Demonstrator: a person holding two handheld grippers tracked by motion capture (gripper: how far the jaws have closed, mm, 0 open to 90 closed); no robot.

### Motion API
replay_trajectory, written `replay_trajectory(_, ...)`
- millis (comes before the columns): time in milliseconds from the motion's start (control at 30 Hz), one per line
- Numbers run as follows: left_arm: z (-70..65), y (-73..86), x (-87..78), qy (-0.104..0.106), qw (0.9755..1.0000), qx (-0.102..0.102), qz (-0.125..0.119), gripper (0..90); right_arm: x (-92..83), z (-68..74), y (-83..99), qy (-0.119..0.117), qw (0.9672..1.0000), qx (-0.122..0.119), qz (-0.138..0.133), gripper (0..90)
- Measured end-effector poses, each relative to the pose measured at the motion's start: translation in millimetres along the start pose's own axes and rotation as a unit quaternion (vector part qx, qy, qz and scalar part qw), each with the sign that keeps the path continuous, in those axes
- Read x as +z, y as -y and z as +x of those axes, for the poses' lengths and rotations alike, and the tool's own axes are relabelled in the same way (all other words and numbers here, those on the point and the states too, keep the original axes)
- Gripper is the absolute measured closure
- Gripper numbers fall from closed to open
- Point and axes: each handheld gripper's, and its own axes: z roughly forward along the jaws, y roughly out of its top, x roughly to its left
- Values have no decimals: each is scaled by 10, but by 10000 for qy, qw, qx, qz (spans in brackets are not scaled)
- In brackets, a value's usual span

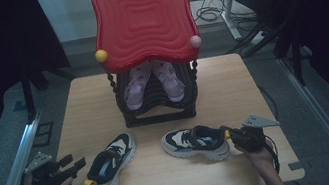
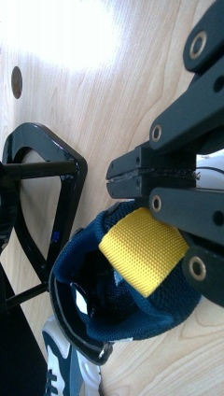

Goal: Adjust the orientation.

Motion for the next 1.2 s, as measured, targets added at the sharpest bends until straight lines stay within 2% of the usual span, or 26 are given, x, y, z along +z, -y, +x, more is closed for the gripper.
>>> replay_trajectory(567, 20, 11, -6, -12, 10000, -12, 0, 383, -128, 105, 83, 22, 10000, 5, -50, 893)
replay_trajectory(1200, 32, 15, -33, -37, 10000, -39, -17, 382, -245, 411, 186, -81, 9999, -137, 19, 890)
